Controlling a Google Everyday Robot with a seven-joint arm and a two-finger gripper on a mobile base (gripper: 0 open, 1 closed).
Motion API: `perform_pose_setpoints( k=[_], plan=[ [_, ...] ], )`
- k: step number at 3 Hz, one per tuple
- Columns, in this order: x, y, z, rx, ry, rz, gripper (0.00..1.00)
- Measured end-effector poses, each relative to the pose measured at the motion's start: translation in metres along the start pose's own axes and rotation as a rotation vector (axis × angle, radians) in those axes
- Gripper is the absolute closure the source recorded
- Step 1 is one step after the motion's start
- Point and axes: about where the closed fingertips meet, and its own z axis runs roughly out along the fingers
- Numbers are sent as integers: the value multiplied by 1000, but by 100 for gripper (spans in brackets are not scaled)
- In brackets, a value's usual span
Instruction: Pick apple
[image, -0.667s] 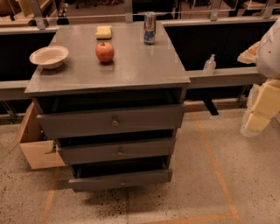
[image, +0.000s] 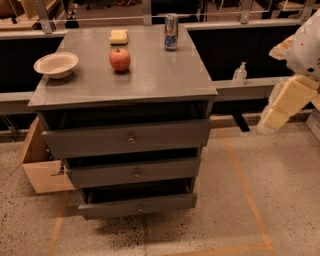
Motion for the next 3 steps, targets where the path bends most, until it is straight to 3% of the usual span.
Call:
perform_pose_setpoints(
  k=[1, 2, 3],
  plan=[
    [-31, -58, 15, 66, -228, 100, 0],
    [-83, -96, 40, 67, -474, 188, 0],
    [-140, -119, 74, 38, -671, 228, 0]
  ],
)
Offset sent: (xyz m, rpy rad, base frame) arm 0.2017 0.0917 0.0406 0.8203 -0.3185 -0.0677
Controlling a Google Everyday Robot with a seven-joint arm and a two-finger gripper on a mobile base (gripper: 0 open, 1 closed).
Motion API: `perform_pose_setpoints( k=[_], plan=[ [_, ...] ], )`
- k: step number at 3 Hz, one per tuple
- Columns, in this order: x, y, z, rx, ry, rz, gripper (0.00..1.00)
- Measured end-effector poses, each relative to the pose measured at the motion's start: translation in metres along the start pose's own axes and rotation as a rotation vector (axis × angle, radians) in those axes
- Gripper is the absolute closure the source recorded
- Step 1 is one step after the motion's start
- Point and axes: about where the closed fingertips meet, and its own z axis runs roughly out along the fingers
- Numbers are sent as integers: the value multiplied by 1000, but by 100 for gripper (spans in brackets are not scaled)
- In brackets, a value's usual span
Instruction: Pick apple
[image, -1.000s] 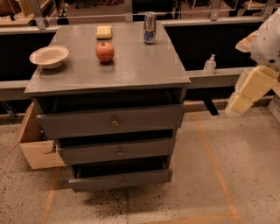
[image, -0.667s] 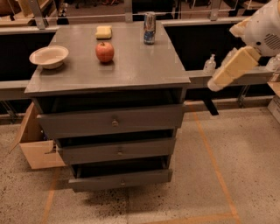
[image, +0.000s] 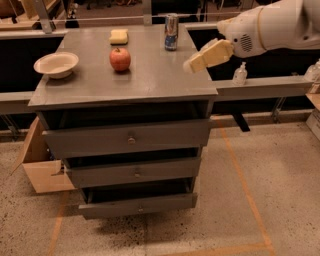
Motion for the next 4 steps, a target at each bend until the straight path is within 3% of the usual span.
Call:
perform_pose_setpoints(
  k=[1, 3, 4],
  plan=[
    [-25, -4, 59, 46, -17, 35, 0],
    [-27, -1, 72, 48, -24, 64, 0],
    [-33, -8, 106, 86, -83, 41, 0]
  ],
)
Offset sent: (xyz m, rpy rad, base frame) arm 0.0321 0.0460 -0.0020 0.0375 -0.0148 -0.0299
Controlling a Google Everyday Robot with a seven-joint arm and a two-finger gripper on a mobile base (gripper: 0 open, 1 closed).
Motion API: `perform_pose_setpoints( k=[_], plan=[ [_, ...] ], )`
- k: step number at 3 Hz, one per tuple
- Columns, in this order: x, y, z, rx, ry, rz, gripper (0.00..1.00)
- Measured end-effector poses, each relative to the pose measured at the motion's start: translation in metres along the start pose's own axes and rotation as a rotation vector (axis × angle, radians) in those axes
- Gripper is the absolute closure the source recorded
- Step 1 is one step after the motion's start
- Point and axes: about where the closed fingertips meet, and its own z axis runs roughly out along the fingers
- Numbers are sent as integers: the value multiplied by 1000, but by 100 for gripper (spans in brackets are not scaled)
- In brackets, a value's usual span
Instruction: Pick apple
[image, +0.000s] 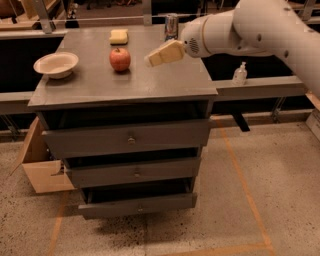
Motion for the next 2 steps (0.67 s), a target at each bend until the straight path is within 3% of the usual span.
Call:
perform_pose_setpoints(
  k=[1, 2],
  plan=[
    [-9, -14, 35, 59, -87, -14, 0],
    [-6, -28, 66, 78, -187, -2, 0]
  ],
)
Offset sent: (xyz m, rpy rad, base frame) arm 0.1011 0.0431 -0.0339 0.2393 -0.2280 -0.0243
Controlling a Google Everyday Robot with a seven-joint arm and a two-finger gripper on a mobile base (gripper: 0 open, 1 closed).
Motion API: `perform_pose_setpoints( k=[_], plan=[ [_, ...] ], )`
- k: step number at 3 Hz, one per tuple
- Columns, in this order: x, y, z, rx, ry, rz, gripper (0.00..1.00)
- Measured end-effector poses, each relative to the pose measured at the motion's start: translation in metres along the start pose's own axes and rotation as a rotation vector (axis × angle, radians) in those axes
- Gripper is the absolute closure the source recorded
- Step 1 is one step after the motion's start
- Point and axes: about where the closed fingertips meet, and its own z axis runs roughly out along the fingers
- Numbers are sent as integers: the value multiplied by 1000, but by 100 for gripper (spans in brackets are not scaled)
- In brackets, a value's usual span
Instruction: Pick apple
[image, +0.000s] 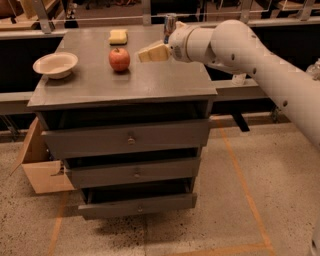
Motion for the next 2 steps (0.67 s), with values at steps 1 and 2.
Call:
perform_pose_setpoints(
  k=[1, 2],
  plan=[
    [10, 2, 36, -36, -83, 24, 0],
    [26, 0, 69, -73, -107, 29, 0]
  ],
)
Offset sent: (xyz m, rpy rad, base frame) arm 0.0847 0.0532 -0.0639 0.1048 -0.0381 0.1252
